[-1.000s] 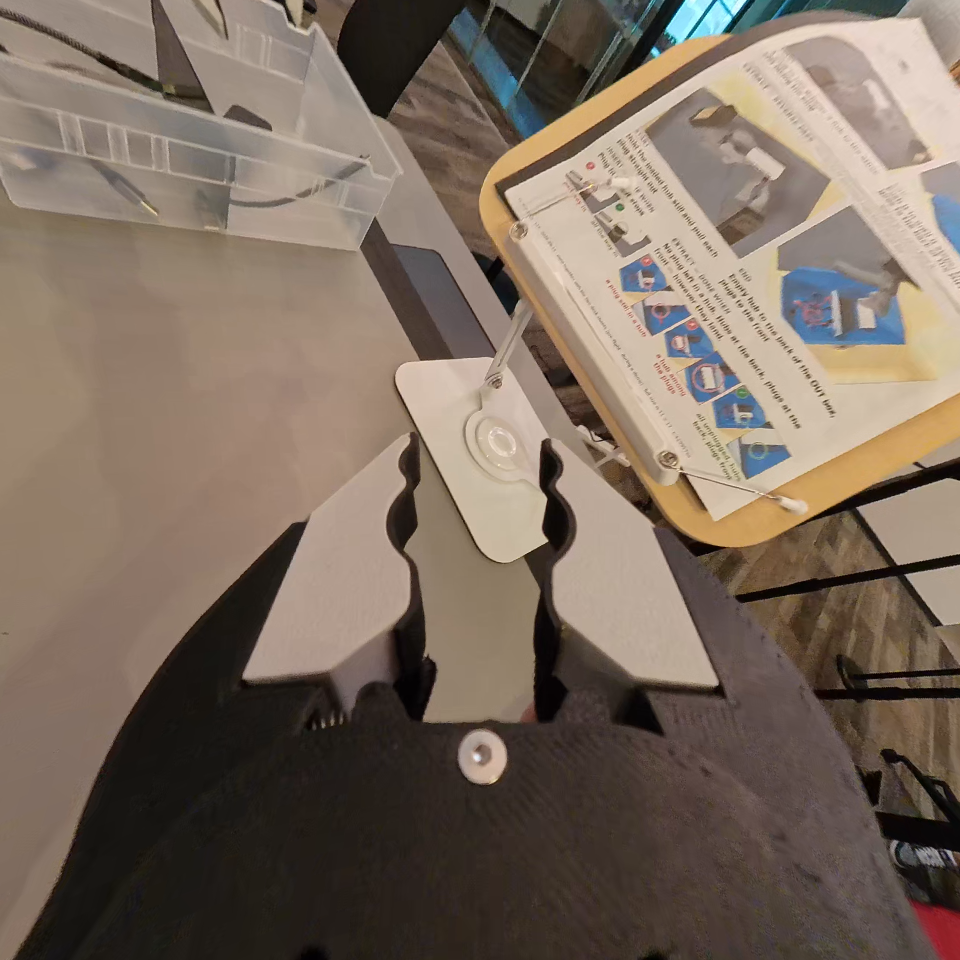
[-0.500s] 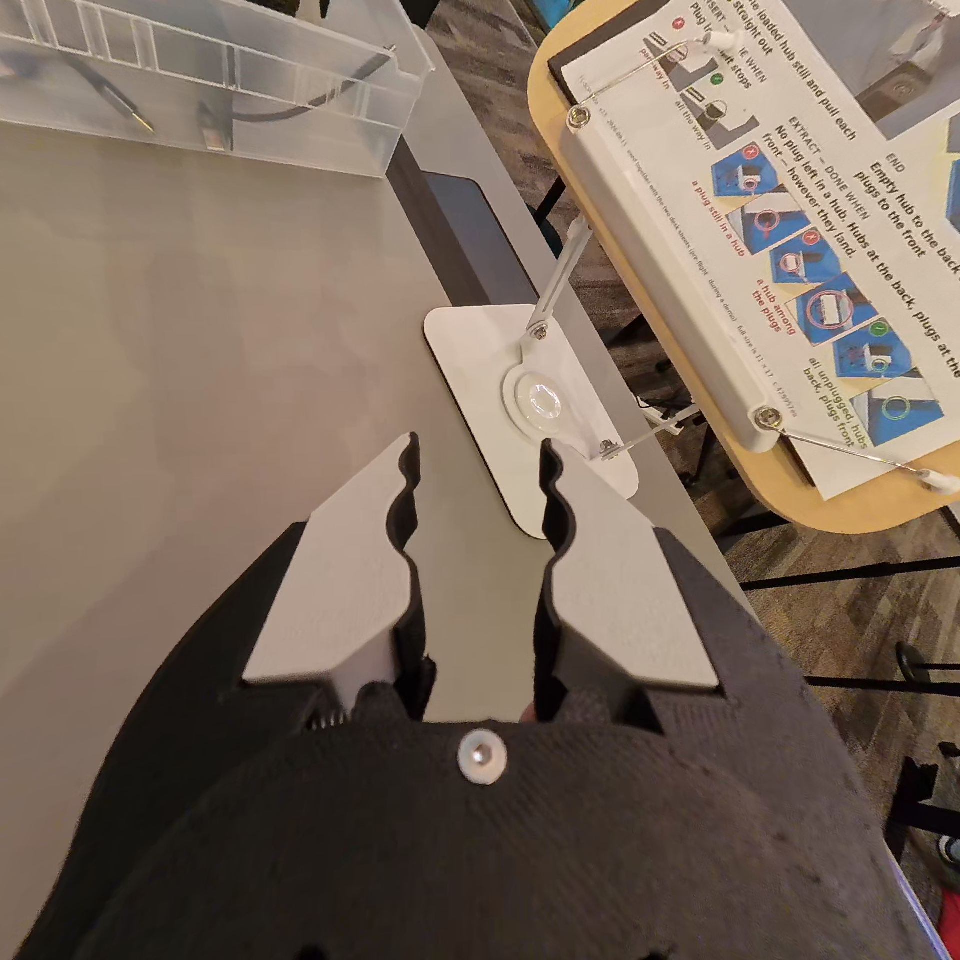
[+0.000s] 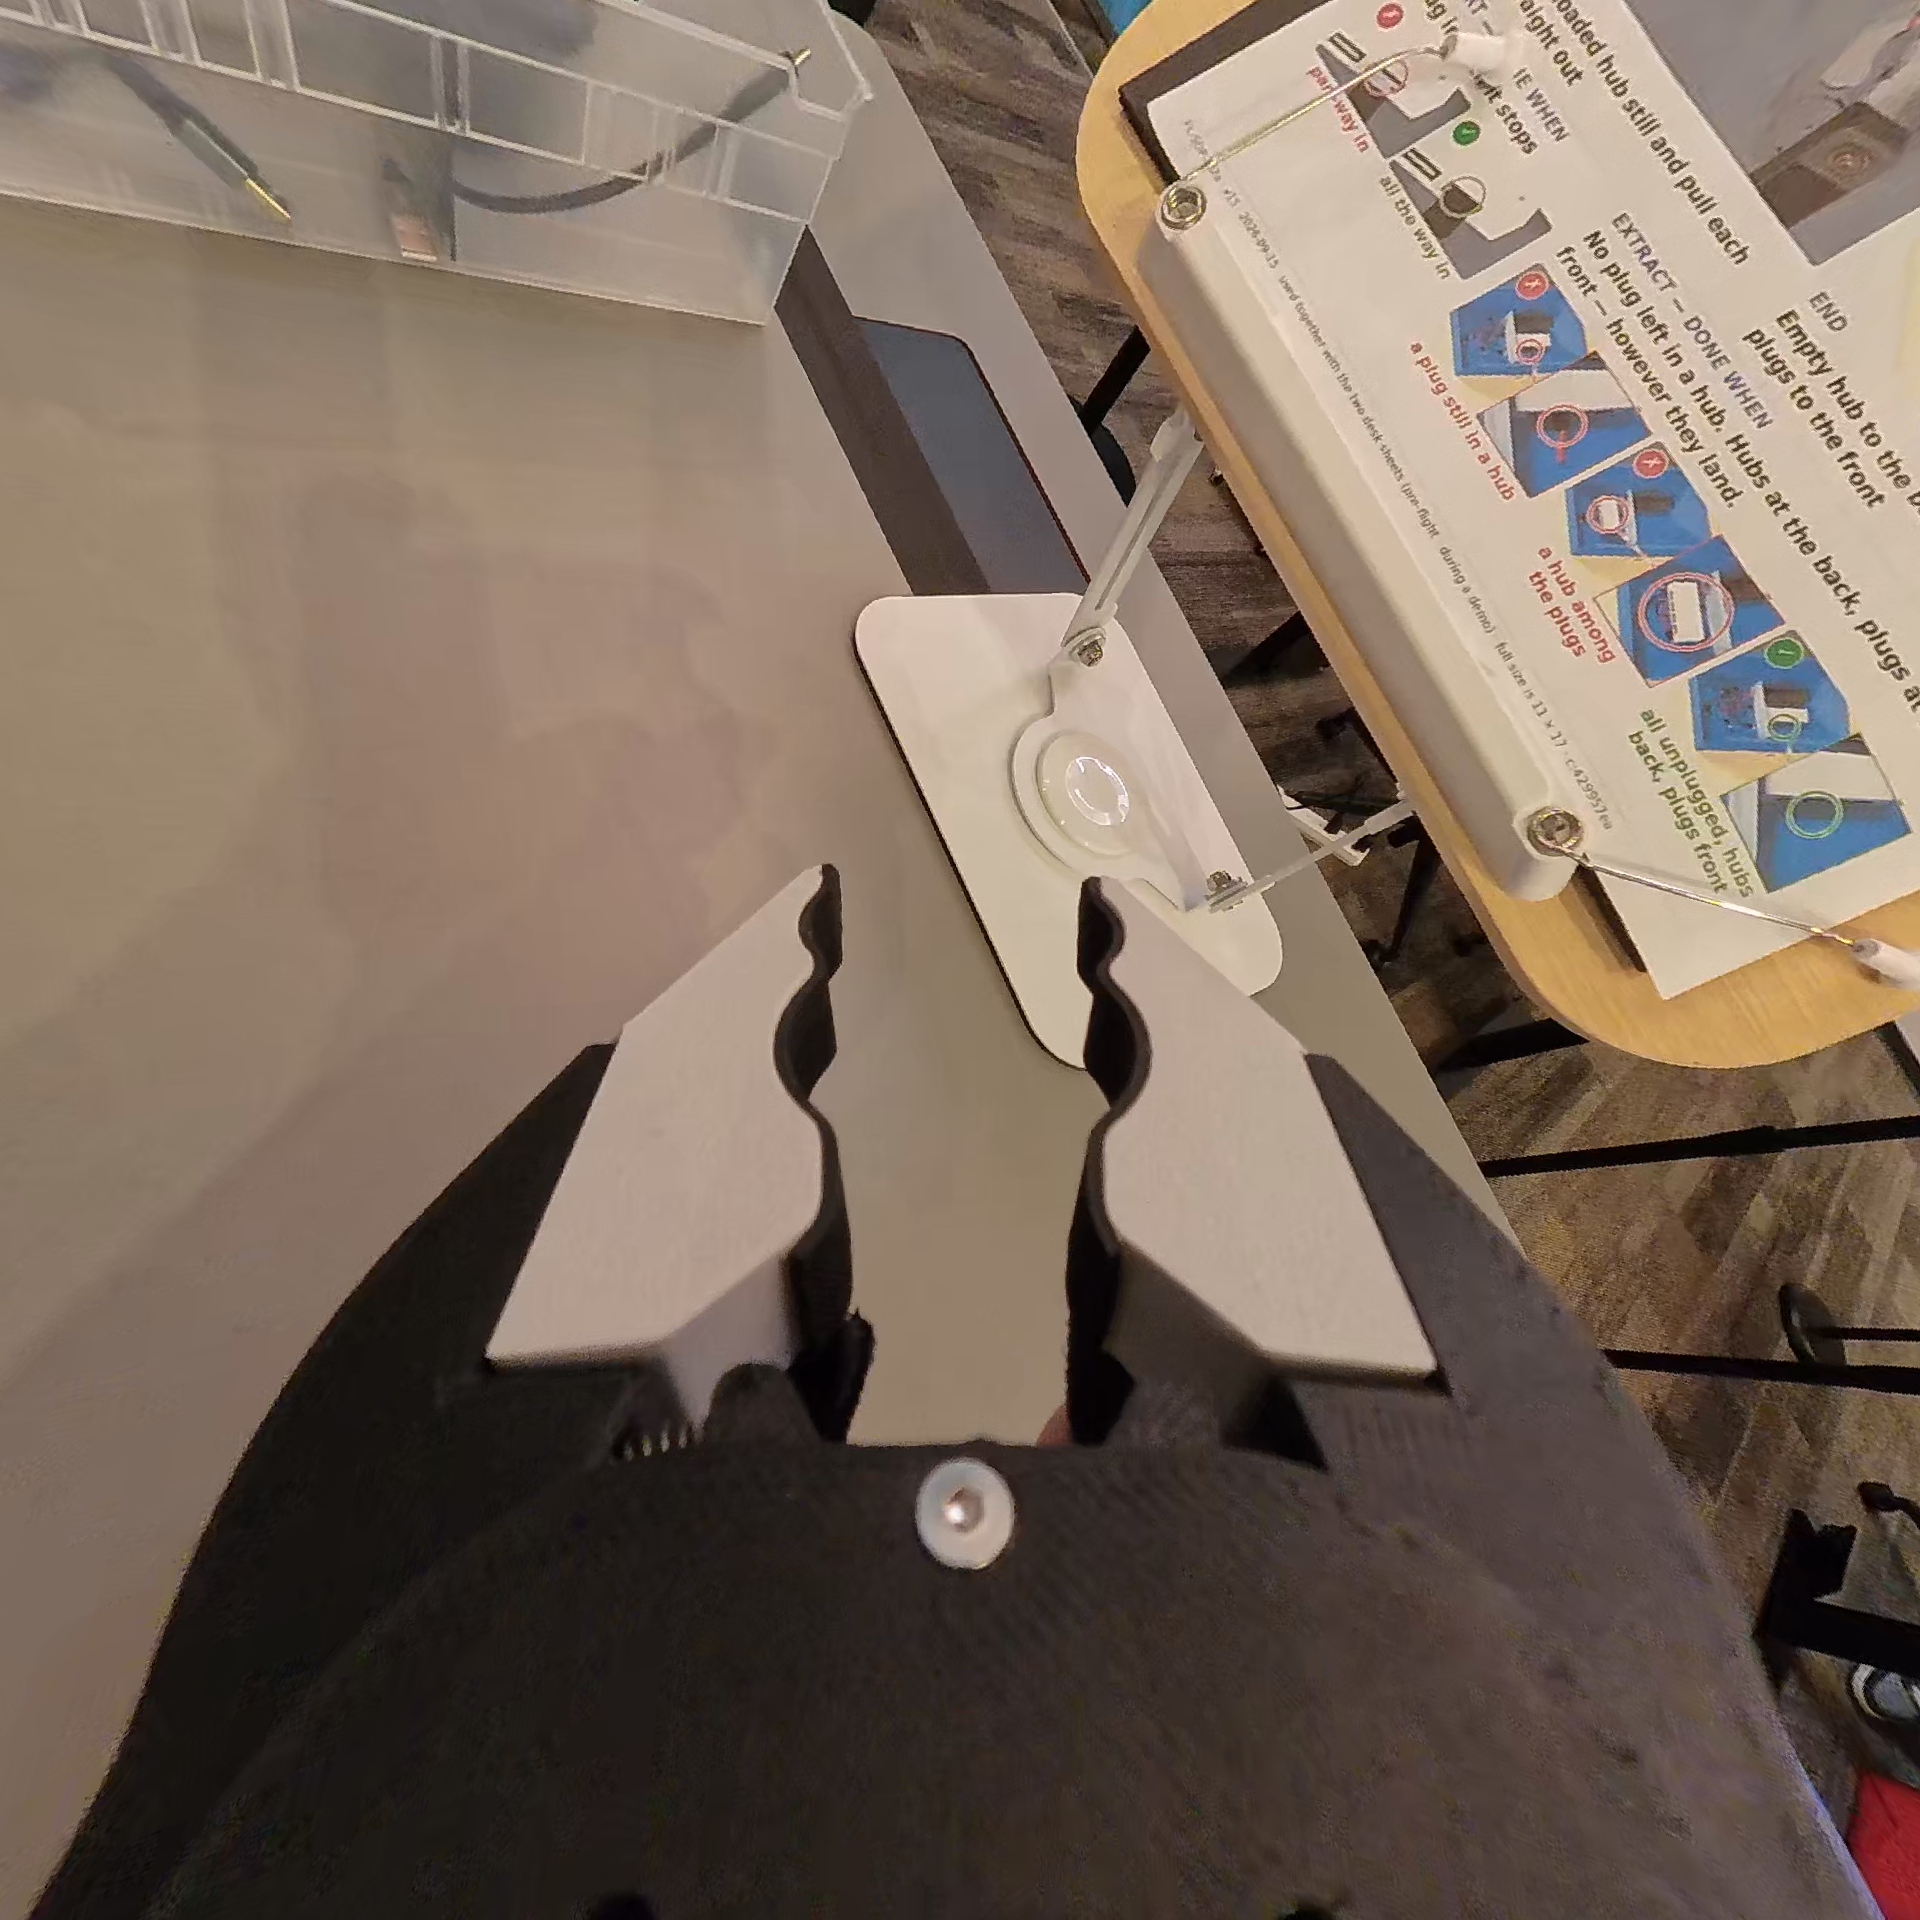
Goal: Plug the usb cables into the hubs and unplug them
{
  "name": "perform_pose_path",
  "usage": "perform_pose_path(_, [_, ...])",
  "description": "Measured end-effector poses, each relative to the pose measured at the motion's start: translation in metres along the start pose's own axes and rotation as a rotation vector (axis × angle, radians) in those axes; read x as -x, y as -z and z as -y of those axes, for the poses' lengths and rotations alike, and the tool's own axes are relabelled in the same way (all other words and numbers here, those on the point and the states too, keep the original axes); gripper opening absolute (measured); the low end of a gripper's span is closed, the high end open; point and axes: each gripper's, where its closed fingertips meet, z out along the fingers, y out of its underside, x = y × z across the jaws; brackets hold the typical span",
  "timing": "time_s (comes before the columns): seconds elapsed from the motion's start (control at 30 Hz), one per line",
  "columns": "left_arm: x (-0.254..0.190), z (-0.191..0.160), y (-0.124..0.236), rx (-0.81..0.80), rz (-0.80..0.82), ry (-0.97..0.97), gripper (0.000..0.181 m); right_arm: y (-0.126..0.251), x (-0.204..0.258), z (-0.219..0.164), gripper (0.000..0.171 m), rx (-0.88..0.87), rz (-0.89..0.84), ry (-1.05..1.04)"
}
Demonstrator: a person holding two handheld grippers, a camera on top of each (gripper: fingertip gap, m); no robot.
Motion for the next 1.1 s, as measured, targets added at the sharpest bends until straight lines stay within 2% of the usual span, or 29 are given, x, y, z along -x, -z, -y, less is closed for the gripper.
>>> perform_pose_path(0.27, [0.003,-0.002,0.006,-0.097,0.049,0.110,0.046,-0.002,-0.001,-0.005,0.043,0.010,0.003,-0.004])
perform_pose_path(0.57, [0.013,-0.019,0.036,-0.151,0.187,0.197,0.045,-0.002,0.002,-0.004,0.043,0.012,0.007,0.010])
perform_pose_path(1.1, [0.000,-0.047,0.069,-0.105,0.247,0.248,0.045,-0.001,0.001,-0.005,0.043,0.016,0.009,0.014])
